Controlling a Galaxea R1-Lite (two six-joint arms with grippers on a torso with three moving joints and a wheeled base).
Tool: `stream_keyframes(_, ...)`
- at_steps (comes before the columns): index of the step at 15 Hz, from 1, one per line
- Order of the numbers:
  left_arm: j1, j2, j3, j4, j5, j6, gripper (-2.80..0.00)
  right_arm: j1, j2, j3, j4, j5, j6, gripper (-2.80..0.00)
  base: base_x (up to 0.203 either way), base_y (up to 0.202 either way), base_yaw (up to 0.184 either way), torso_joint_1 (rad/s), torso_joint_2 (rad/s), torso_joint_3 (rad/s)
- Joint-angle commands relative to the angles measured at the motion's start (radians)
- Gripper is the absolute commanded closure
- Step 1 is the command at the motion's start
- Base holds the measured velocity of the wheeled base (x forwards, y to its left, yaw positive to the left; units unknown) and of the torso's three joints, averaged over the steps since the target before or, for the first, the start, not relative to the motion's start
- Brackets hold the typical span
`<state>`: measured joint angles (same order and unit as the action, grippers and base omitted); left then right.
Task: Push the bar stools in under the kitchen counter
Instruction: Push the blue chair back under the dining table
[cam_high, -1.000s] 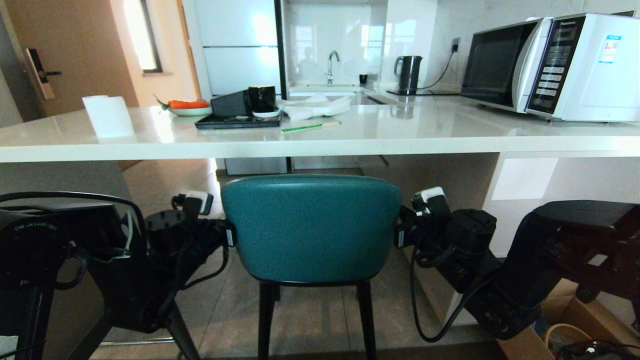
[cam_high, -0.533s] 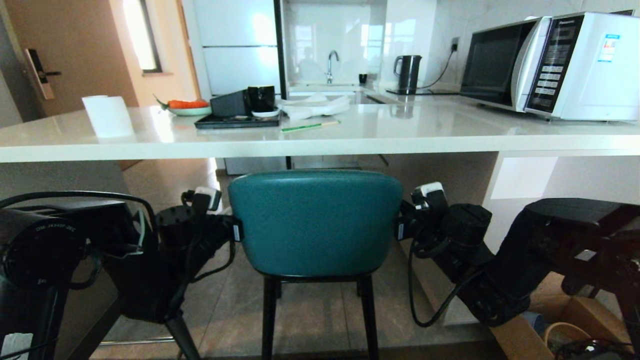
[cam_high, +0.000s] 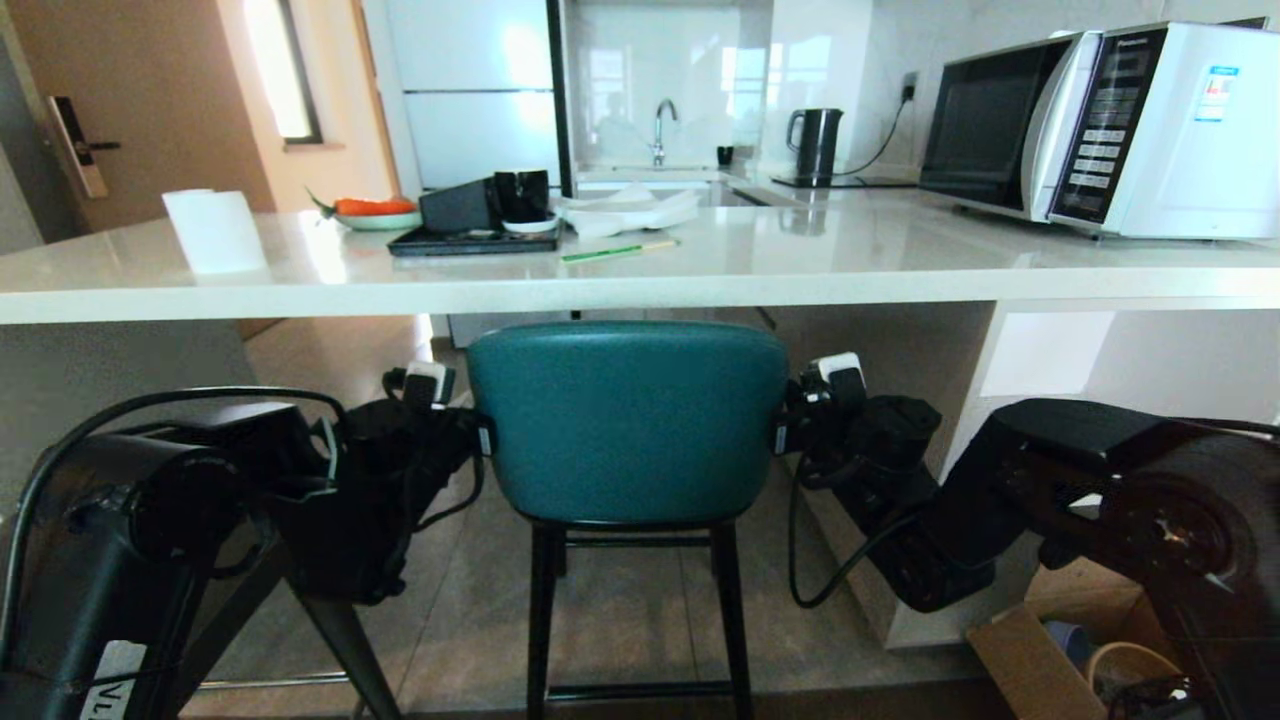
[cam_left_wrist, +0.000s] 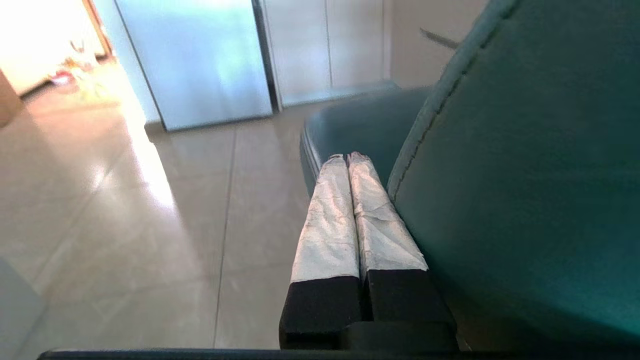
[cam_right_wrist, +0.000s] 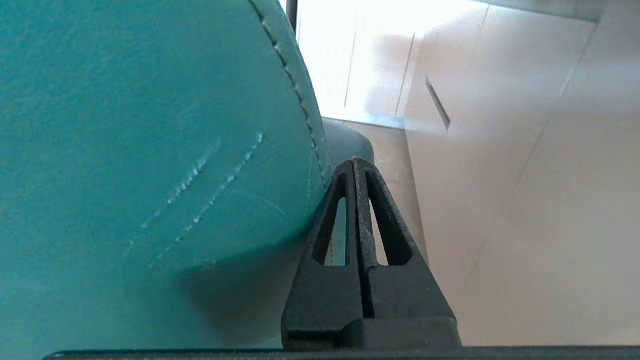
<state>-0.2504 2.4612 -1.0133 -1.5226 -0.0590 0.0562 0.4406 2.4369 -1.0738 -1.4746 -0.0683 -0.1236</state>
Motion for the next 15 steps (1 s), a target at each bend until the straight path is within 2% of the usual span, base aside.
stream_keyframes(1, 0.0, 0.042, -0.048, -0.007, 0.0, 0.003, 0.0, 0.004, 0.027, -0.028, 0.004, 0.003, -0.001, 0.0, 0.0, 0.0, 0.0, 0.0, 0.0, 0.0)
stream_keyframes(8, -0.032, 0.111, -0.29, 0.092, -0.002, 0.005, 0.0, -0.022, 0.094, -0.303, 0.136, -0.002, 0.001, 0.0, 0.0, 0.0, 0.0, 0.0, 0.0, 0.0)
stream_keyframes(11, -0.062, 0.133, -0.322, 0.107, -0.003, 0.005, 0.0, -0.07, 0.108, -0.334, 0.201, -0.031, -0.001, 0.0, 0.0, 0.0, 0.0, 0.0, 0.0, 0.0)
stream_keyframes(12, -0.07, 0.146, -0.345, 0.114, -0.002, 0.005, 0.0, -0.084, 0.111, -0.349, 0.207, -0.061, -0.002, 0.0, 0.0, 0.0, 0.0, 0.0, 0.0, 0.0)
stream_keyframes(15, -0.108, 0.15, -0.372, 0.14, 0.0, 0.005, 0.0, -0.1, 0.116, -0.345, 0.206, -0.085, -0.001, 0.0, 0.0, 0.0, 0.0, 0.0, 0.0, 0.0)
